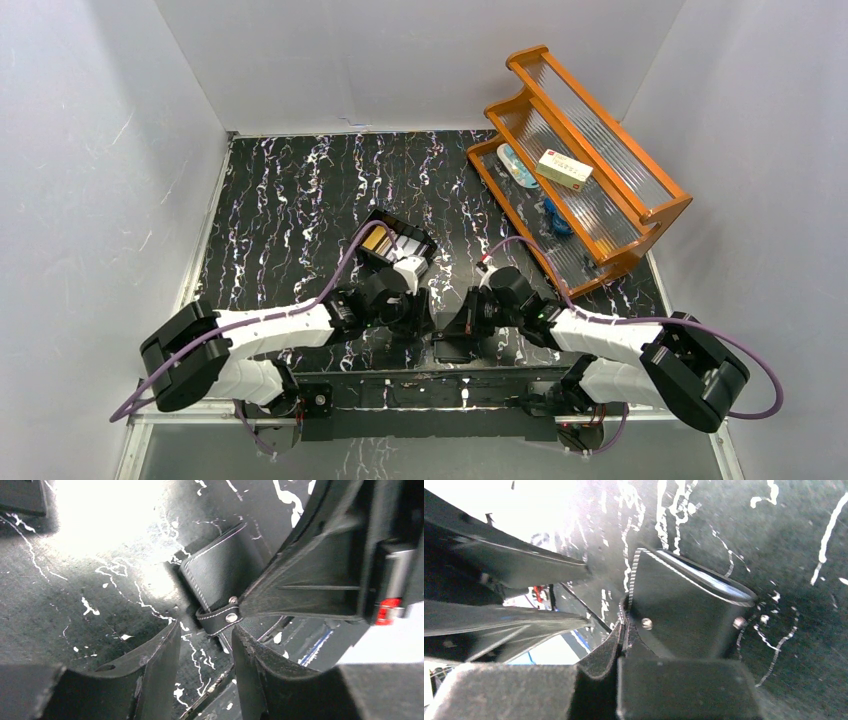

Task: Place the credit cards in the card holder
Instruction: Close the card holder at the center of the board.

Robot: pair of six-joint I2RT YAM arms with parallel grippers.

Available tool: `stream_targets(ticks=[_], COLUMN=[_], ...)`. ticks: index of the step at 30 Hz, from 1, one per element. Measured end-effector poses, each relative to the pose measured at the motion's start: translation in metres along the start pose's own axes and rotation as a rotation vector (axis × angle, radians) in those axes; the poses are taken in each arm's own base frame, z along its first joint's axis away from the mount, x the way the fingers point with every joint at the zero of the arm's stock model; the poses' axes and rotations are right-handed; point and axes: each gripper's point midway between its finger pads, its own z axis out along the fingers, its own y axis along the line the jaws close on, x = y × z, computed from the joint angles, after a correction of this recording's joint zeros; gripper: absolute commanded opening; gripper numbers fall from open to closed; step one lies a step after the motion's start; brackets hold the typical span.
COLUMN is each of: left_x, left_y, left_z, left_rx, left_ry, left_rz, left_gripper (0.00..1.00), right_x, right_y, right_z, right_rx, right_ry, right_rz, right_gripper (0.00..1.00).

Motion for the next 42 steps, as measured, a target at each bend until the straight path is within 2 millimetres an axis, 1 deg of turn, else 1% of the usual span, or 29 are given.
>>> stream_targets(ticks=[3, 6, 11, 17, 24, 31, 37, 42], left_x=[0.004, 0.005, 0.006, 0.008, 0.015, 0.013, 0.010, 0.013], left_y=[0.005, 0.006, 0.007, 0.007, 0.008, 0.006, -0.001, -0.005], left_z=[0.004, 0.010, 0.013, 0.017, 0.020, 0.022, 0.026, 0.025], left_rx=[-0.031, -0.047, -0.051, -0.054, -0.051, -0.044, -0.024, -0.006], left_ry=[0.026, 0.048, 0.057, 0.072, 0.103, 0.100, 0.109, 0.126], left_rz=[-0.005, -0.006, -0.006, -0.004, -0.006, -0.007, -0.007, -0.028], left_gripper=[0.37, 0.37, 0.37, 0.32, 0.32, 0.34, 0.34, 0.27], right_x=[-0.008, -0.013, -0.013, -0.015, -0.017, -0.021, -0.023, -0.024], right_y=[0.011, 0.016, 0.012, 0.008, 0.002, -0.002, -0.006, -0.005], right_z=[0.000, -0.001, -0.001, -0.002, -0.002, -0.004, -0.005, -0.006], right_rx=[-0.023, -0.031, -0.016, -0.001, 0.019, 0.039, 0.051, 0.051], right_ry=[-0.015, -0.025, -0.023, -0.028, -0.033, -0.054, -0.061, -0.071], right_rz=[0.000, 0.005, 0.020, 0.031, 0.046, 0.056, 0.064, 0.065], right_gripper=[0.00, 0.00, 0.00, 0.00, 0.00, 0.00, 0.00, 0.00])
